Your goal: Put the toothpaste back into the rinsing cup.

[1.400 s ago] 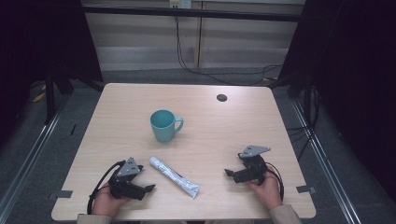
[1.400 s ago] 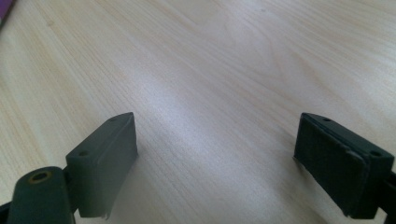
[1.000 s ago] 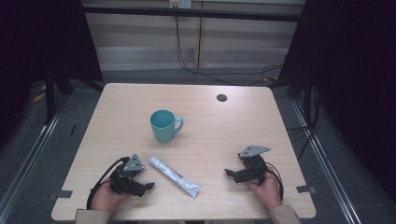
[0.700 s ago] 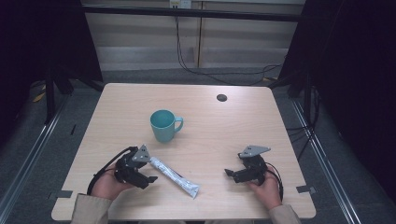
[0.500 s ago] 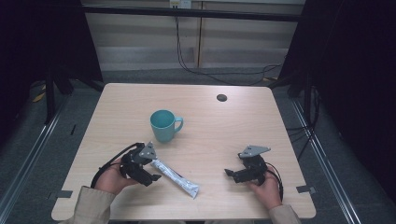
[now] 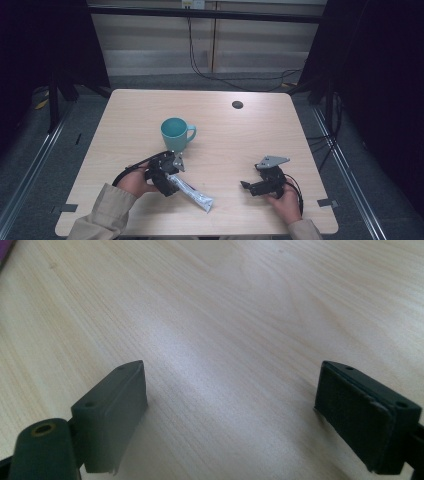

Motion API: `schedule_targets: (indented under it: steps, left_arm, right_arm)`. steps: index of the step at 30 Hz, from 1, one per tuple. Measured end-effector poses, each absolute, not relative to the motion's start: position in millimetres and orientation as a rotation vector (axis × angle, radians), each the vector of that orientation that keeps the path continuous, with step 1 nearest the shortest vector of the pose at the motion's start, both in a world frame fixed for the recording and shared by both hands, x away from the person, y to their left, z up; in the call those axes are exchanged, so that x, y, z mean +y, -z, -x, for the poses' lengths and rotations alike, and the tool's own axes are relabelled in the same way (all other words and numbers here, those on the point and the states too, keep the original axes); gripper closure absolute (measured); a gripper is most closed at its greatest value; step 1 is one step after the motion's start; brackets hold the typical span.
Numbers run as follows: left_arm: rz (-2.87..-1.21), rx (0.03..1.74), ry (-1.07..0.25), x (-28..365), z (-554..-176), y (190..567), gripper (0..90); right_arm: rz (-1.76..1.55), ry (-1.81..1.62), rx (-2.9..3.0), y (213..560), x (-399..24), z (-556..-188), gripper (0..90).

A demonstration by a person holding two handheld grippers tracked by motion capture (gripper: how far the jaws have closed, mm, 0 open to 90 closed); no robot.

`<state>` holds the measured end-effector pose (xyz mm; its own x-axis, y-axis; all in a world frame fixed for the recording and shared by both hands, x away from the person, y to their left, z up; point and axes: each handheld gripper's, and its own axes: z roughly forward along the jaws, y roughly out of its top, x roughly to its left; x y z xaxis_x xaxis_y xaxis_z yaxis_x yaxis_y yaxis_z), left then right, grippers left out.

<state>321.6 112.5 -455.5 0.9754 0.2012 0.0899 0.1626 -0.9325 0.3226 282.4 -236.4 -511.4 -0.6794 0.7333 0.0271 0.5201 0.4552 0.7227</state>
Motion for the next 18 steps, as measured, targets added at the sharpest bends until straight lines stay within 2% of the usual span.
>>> schedule_targets:
  steps: [8, 13, 18]
  left_arm:
    - [-2.854, 0.193, -0.142, 103, -325, 461, 23.3]
    - [-2.846, 0.183, -0.108, 100, -323, 464, 29.4]
    - [-2.888, 0.181, -0.094, 98, -321, 466, 39.9]
  right_arm:
    - [-1.072, -1.052, 2.42, 511, -236, -282, 12.6]
    - [-1.074, -1.052, 2.42, 511, -236, -282, 12.6]
    - [-1.074, -1.052, 2.42, 511, -236, -282, 12.7]
